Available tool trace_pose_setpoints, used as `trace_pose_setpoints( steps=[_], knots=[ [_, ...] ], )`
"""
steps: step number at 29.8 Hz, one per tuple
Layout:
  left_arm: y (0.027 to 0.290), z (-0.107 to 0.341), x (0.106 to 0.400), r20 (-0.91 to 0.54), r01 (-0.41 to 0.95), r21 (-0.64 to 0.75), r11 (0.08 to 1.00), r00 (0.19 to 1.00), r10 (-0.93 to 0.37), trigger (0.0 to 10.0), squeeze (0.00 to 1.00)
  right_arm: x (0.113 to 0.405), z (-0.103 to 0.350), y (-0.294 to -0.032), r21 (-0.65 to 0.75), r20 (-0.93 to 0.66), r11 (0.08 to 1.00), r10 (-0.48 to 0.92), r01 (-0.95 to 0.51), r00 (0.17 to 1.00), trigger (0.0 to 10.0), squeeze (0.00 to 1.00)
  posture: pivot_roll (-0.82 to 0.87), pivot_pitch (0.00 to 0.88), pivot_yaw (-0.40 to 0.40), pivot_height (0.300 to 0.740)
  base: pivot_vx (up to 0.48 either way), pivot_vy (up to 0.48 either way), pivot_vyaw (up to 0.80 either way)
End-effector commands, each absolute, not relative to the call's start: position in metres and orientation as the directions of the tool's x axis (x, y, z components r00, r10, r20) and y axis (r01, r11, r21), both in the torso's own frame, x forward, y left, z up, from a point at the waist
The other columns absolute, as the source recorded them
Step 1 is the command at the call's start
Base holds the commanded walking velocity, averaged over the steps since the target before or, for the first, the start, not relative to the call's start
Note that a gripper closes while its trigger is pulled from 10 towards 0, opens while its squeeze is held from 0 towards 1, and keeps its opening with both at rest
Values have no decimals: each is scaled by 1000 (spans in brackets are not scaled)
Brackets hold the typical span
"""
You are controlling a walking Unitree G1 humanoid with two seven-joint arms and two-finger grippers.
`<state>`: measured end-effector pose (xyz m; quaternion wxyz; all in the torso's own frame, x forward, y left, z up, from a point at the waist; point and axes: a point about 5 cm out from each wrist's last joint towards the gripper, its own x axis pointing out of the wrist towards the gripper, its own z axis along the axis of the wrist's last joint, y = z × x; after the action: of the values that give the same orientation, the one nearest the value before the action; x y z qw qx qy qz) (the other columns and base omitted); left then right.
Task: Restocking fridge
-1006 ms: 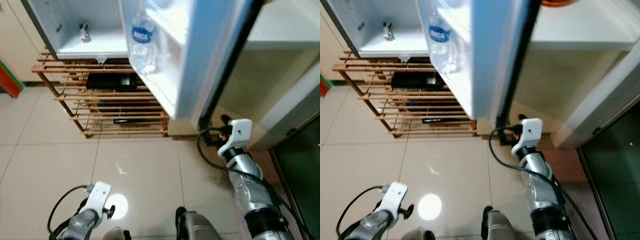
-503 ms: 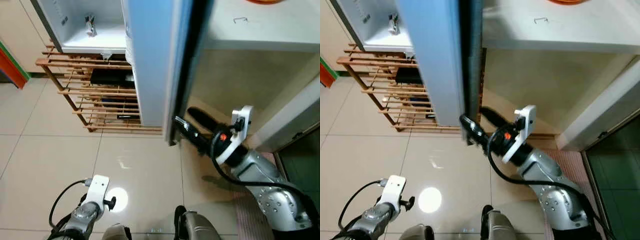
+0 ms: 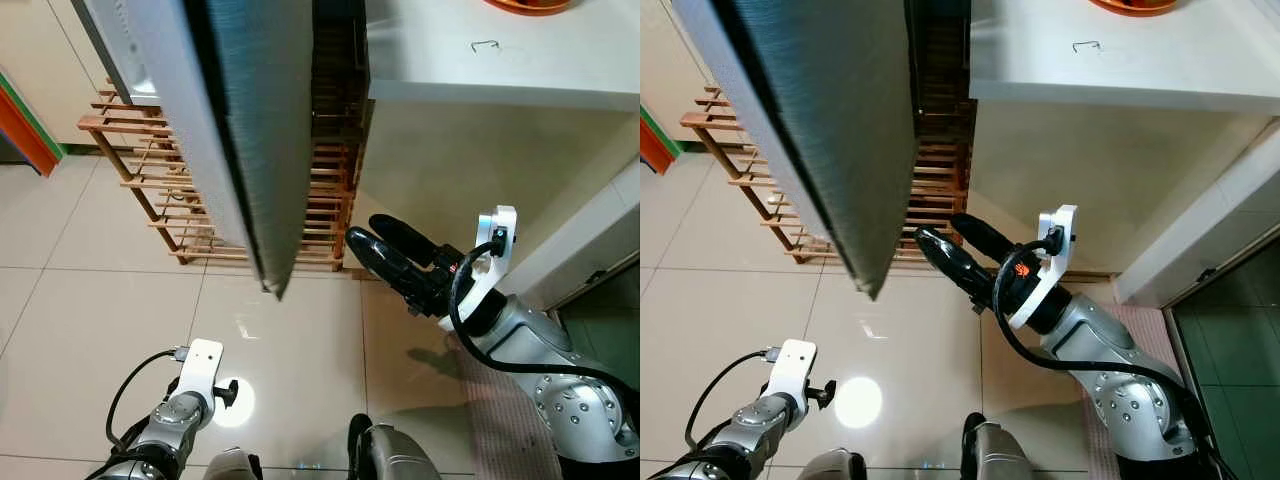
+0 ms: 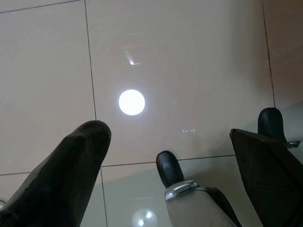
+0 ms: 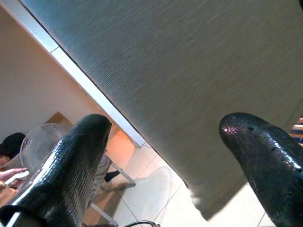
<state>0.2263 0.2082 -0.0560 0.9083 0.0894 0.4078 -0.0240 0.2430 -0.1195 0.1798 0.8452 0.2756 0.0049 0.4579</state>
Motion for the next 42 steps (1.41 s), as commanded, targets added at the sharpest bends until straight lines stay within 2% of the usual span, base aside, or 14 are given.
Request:
trace_pose_setpoints(
  steps=[1,17,18,19,20,21,22,23,24,25,34,39,41,42],
  knots=[
    [210,-62,218,-770,107,139,984,637,40,10000,0,241,181,-120,473,247,422,779,-773,577,10000,0,-53,154,-22,726,0,0,0],
    [210,-62,218,-770,107,139,984,637,40,10000,0,241,181,-120,473,247,422,779,-773,577,10000,0,-53,154,-22,726,0,0,0],
    [208,-60,220,-768,101,133,986,640,38,10000,0,238,187,-123,504,250,385,791,-773,558,10000,0,-53,153,-22,726,0,0,0],
    [205,-54,230,-731,71,133,989,681,50,10000,0,281,157,-148,430,38,745,550,-510,834,10000,0,-48,51,-22,726,0,0,0],
    [205,-54,230,-731,71,133,989,681,50,10000,0,281,157,-148,430,38,745,550,-510,834,10000,0,-48,51,-22,726,0,0,0],
    [202,-48,239,-693,57,137,989,719,54,10000,0,303,135,-170,283,-85,920,305,-270,949,10000,0,-47,49,-18,726,0,0,0],
    [202,-48,239,-693,57,137,989,719,54,10000,0,303,135,-170,283,-85,920,305,-270,949,10000,0,-47,49,-18,726,0,0,0],
    [200,-44,245,-667,49,140,989,743,57,10000,0,313,123,-183,147,-130,982,139,-120,982,10000,0,-47,49,-18,726,0,0,0],
    [200,-44,245,-667,49,140,989,743,57,10000,0,313,123,-183,147,-130,982,139,-120,982,10000,0,-47,49,-18,726,0,0,0],
    [197,-40,250,-645,43,123,991,763,47,10000,0,314,114,-189,63,-142,997,52,-43,989,10000,0,-48,47,-16,726,0,0,0],
    [192,-36,256,-624,58,115,992,781,26,10000,0,291,47,-200,-97,-256,995,2,-28,967,10000,0,-57,46,-10,726,0,0,0],
    [197,-37,255,-636,32,155,987,768,75,10000,0,262,-9,-202,-160,-449,985,-20,-59,893,10000,0,-68,53,-1,726,0,0,0],
    [197,-37,255,-636,32,155,987,768,75,10000,0,262,-9,-202,-160,-449,985,-20,-59,893,10000,0,-68,53,-1,726,0,0,0],
    [198,-38,254,-653,20,162,987,752,91,10000,0,250,-23,-204,-184,-520,980,-26,-82,854,10000,0,-68,55,0,726,0,0,0]
  ],
)
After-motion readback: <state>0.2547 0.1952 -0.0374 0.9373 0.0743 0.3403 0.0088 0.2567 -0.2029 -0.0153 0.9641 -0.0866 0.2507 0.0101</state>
